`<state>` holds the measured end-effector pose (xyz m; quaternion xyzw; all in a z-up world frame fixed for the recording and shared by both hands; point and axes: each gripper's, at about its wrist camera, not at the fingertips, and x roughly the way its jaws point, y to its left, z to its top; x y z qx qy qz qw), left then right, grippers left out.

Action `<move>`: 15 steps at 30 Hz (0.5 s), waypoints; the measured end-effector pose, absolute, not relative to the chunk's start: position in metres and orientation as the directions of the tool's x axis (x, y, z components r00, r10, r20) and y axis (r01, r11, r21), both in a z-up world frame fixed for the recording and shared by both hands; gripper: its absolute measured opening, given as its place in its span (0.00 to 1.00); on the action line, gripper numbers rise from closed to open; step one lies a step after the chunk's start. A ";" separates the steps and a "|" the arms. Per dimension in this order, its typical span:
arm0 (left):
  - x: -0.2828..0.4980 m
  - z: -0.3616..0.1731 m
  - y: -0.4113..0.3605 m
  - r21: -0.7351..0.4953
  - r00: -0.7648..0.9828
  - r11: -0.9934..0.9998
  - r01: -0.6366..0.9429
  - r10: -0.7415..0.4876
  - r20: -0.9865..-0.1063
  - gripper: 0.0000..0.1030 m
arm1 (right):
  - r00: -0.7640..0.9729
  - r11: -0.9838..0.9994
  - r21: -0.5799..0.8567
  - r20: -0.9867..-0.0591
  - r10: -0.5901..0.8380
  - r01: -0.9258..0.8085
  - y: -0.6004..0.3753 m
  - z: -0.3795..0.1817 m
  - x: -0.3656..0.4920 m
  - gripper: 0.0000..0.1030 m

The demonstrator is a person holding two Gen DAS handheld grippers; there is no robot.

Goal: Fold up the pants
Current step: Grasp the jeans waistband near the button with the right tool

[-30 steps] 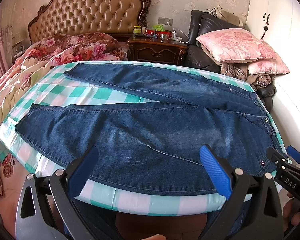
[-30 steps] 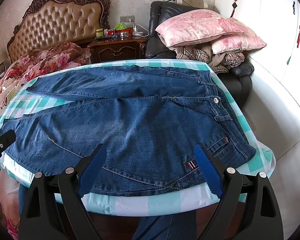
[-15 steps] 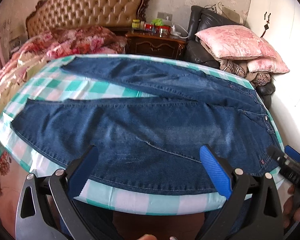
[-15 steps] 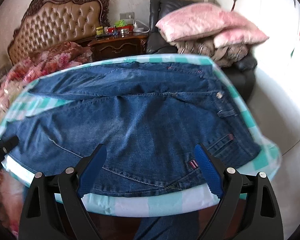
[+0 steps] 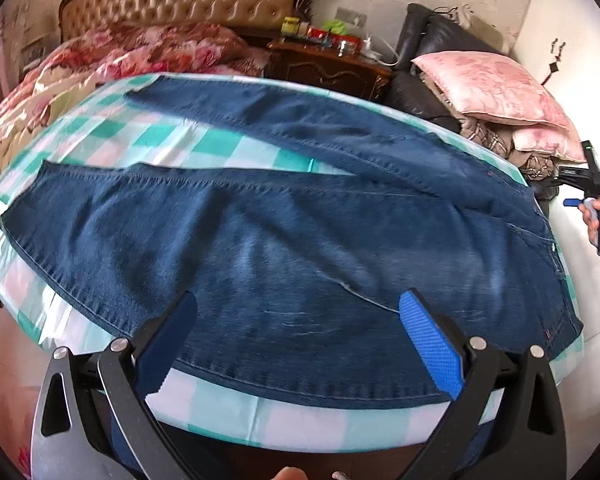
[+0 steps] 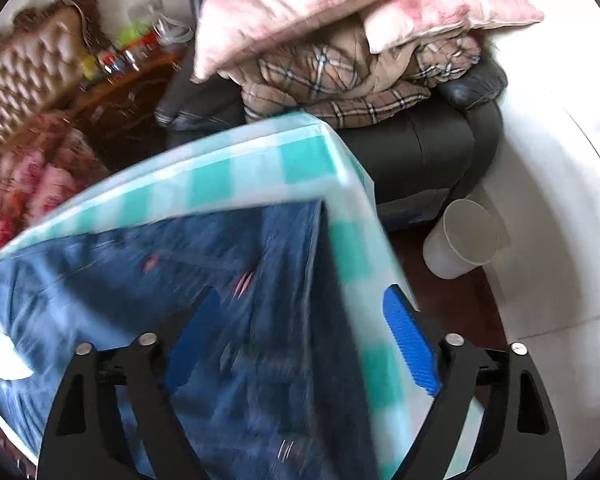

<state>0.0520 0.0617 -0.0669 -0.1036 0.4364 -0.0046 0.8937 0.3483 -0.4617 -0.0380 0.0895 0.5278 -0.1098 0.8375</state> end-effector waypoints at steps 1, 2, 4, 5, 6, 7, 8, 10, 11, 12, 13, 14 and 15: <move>0.054 -0.069 0.065 -0.189 0.616 0.978 -0.090 -0.094 -0.782 0.98 | 0.401 0.960 0.041 -0.913 -0.076 0.276 -0.466 -0.046 0.361 0.70; 0.056 -0.071 0.069 -0.180 0.617 0.978 -0.104 -0.078 -0.783 0.98 | 0.387 0.959 0.056 -0.920 -0.057 0.276 -0.471 -0.054 0.373 0.68; 0.062 -0.074 0.075 -0.172 0.612 0.978 -0.121 -0.063 -0.789 0.98 | 0.362 0.960 0.039 -0.930 -0.066 0.276 -0.476 -0.067 0.390 0.68; 0.065 -0.075 0.080 -0.171 0.608 0.976 -0.133 -0.056 -0.792 0.98 | 0.351 0.963 0.026 -0.934 -0.073 0.270 -0.476 -0.074 0.397 0.68; 0.067 -0.076 0.083 -0.169 0.606 0.976 -0.140 -0.051 -0.793 0.98 | 0.343 0.965 0.018 -0.936 -0.075 0.261 -0.476 -0.079 0.402 0.67; 0.070 -0.076 0.086 -0.167 0.605 0.975 -0.144 -0.047 -0.795 0.98 | 0.336 0.967 0.009 -0.939 -0.079 0.253 -0.475 -0.084 0.407 0.66; 0.072 -0.076 0.089 -0.169 0.605 0.974 -0.150 -0.045 -0.795 0.98 | 0.328 0.968 0.002 -0.941 -0.083 0.250 -0.475 -0.090 0.411 0.64; 0.075 -0.075 0.094 -0.179 0.605 0.970 -0.165 -0.044 -0.795 0.98 | 0.323 0.969 0.020 -0.944 -0.063 0.246 -0.477 -0.098 0.417 0.46; 0.077 -0.075 0.097 -0.188 0.601 0.967 -0.172 -0.048 -0.798 0.98 | 0.322 0.970 0.036 -0.946 -0.045 0.242 -0.479 -0.100 0.420 0.42; 0.079 -0.075 0.099 -0.198 0.596 0.964 -0.177 -0.055 -0.801 0.98 | 0.325 0.971 0.043 -0.945 -0.037 0.236 -0.479 -0.101 0.422 0.36; 0.080 -0.075 0.100 -0.208 0.589 0.962 -0.179 -0.065 -0.806 0.98 | 0.331 0.975 0.037 -0.943 -0.039 0.220 -0.476 -0.101 0.421 0.23; 0.081 -0.075 0.101 -0.218 0.579 0.959 -0.179 -0.077 -0.811 0.98 | 0.337 0.980 0.040 -0.941 -0.028 0.193 -0.471 -0.100 0.422 0.17; 0.083 -0.076 0.102 -0.222 0.570 0.959 -0.179 -0.083 -0.817 0.98 | 0.347 0.983 0.043 -0.938 -0.022 0.180 -0.468 -0.098 0.421 0.12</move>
